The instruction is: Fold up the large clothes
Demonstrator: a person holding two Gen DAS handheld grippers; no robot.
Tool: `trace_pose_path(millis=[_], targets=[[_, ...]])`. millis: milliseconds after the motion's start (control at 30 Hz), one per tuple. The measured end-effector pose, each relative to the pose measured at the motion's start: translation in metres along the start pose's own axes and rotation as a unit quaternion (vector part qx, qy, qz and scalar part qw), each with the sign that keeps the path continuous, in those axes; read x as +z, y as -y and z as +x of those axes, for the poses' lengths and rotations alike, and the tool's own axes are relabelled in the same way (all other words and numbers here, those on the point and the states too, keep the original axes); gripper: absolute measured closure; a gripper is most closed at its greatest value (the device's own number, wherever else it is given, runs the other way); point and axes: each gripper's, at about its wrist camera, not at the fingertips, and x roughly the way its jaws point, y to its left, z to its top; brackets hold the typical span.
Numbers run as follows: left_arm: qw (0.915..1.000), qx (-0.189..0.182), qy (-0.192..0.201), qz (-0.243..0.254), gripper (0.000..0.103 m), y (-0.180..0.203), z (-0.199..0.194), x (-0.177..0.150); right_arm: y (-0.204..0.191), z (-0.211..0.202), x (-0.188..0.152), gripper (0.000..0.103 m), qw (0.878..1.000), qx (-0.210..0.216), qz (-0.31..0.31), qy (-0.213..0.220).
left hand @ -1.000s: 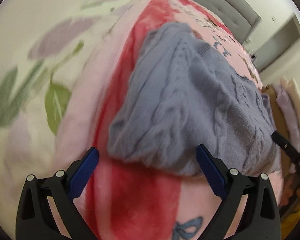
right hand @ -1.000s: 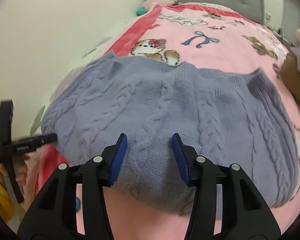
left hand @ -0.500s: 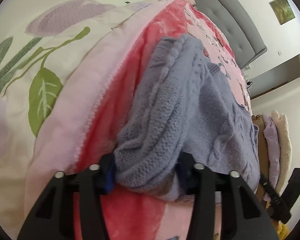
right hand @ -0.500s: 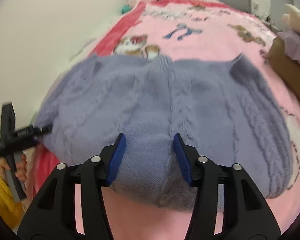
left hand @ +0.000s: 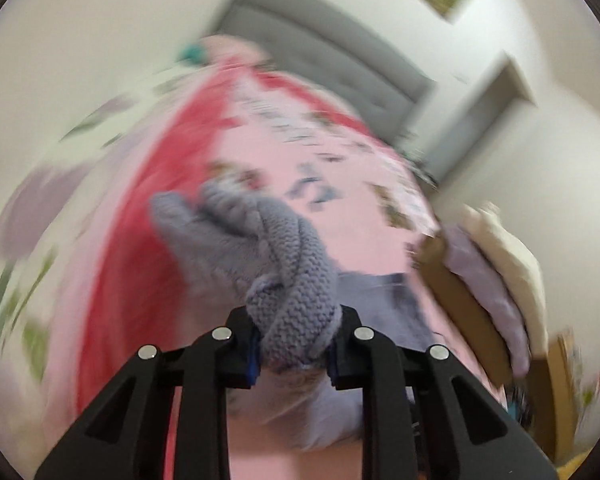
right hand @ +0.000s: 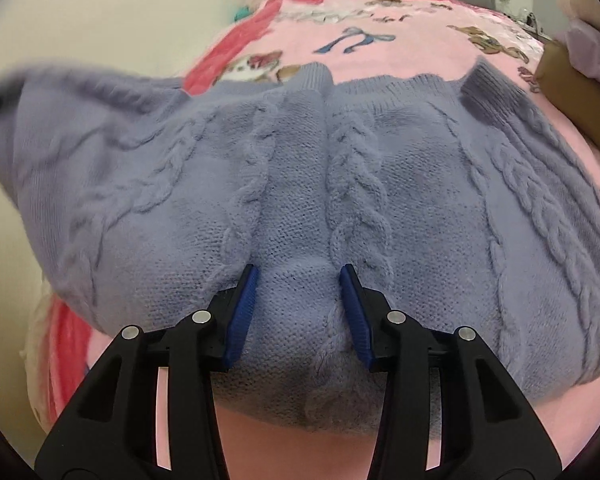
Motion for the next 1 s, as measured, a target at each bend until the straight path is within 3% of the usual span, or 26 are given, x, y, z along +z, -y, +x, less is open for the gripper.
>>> trace_pose_path(millis=[67, 167, 300, 400, 467, 533, 600, 700, 767, 867, 1000], targets=[[0.9975, -0.017, -0.004, 0.069, 0.080, 0.042, 0.019, 0.018, 0.004, -0.006, -0.010, 0.063, 0.999, -0.004, 0.023, 0.033], [0.9903, -0.054, -0.019, 0.126, 0.081, 0.087, 0.044, 0.029, -0.002, -0.016, -0.031, 0.063, 0.995, -0.035, 0.017, 0.093], [0.9650, -0.105, -0.086, 0.224, 0.081, 0.152, 0.088, 0.017, 0.005, -0.030, -0.043, 0.061, 0.992, -0.034, 0.043, 0.117], [0.9418, -0.129, -0.139, 0.278, 0.081, 0.183, 0.115, -0.018, 0.033, -0.052, -0.047, 0.055, 0.985, 0.010, 0.146, 0.091], [0.9305, -0.138, -0.163, 0.297, 0.081, 0.196, 0.128, -0.046, 0.050, -0.072, -0.053, 0.049, 0.977, 0.016, 0.194, 0.085], [0.9287, -0.142, -0.176, 0.294, 0.081, 0.195, 0.138, -0.066, 0.074, -0.098, -0.061, 0.042, 0.967, 0.007, 0.238, 0.090], [0.9331, -0.137, -0.180, 0.280, 0.081, 0.186, 0.141, -0.081, 0.115, -0.127, -0.067, 0.042, 0.951, 0.013, 0.296, 0.091], [0.9423, -0.134, -0.166, 0.258, 0.081, 0.178, 0.137, -0.092, 0.173, -0.141, -0.044, 0.031, 0.936, 0.086, 0.336, 0.061], [0.9460, -0.123, -0.142, 0.264, 0.081, 0.177, 0.129, -0.100, 0.198, -0.129, -0.003, 0.028, 0.932, 0.157, 0.325, 0.019], [0.9505, -0.105, -0.122, 0.266, 0.081, 0.182, 0.123, -0.109, 0.203, -0.096, 0.073, 0.019, 0.936, 0.213, 0.274, -0.056], [0.9473, -0.071, -0.107, 0.293, 0.081, 0.190, 0.122, -0.127, 0.172, -0.040, 0.139, 0.017, 0.948, 0.218, 0.177, -0.151]])
